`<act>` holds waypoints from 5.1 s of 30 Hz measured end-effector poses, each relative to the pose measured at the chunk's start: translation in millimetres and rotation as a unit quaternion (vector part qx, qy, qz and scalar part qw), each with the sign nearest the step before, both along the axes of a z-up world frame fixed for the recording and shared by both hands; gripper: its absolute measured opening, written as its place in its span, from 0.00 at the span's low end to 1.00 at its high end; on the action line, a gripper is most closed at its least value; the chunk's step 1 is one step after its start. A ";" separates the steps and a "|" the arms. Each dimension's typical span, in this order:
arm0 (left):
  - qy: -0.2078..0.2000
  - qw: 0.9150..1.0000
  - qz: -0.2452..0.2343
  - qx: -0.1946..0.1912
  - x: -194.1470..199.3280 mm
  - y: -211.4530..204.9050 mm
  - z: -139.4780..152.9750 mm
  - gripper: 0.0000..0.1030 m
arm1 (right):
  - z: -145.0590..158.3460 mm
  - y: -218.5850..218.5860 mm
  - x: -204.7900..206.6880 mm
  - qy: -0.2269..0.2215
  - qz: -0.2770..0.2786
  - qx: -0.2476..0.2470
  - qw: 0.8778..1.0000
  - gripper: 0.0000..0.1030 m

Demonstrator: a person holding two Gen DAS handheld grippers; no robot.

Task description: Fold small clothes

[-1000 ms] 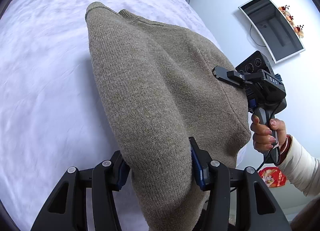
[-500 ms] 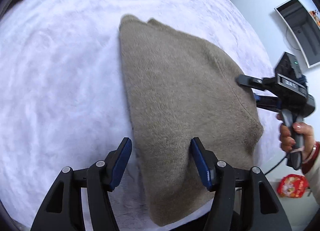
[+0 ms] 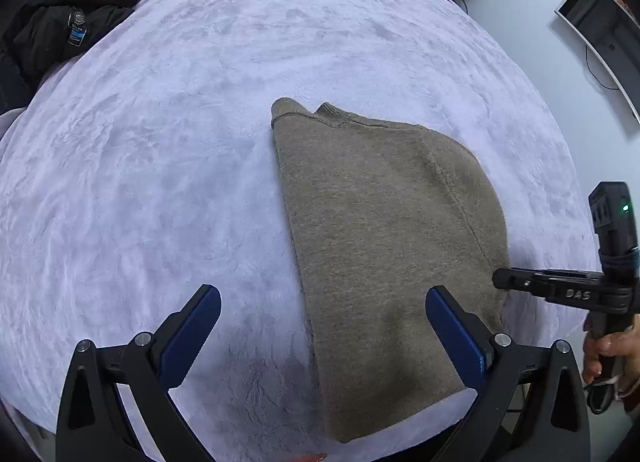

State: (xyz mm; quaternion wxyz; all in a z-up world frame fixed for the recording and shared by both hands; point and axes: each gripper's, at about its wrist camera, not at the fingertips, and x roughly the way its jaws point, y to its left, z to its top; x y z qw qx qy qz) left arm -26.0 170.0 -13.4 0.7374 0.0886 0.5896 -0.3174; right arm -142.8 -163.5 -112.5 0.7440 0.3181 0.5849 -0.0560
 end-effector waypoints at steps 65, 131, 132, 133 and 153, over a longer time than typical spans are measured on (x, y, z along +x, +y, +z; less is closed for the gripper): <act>-0.001 0.989 0.035 0.145 -22.9 -35.0 45.9 1.00 | 108.7 46.2 1.5 0.059 -0.031 -0.124 0.990 1.00; -0.001 0.988 0.037 0.148 -25.8 -32.6 44.5 1.00 | 108.1 53.3 0.0 0.060 -0.039 -0.120 0.990 1.00; -0.001 0.988 0.037 0.148 -25.8 -32.7 44.3 1.00 | 108.1 53.0 0.2 0.060 -0.038 -0.121 0.990 1.00; -0.001 0.988 0.037 0.148 -25.9 -32.7 44.3 1.00 | 108.1 52.8 0.3 0.060 -0.038 -0.121 0.990 1.00; -0.010 0.987 0.042 0.154 -27.2 -29.4 42.9 1.00 | 106.5 52.2 1.8 0.061 -0.036 -0.121 0.990 1.00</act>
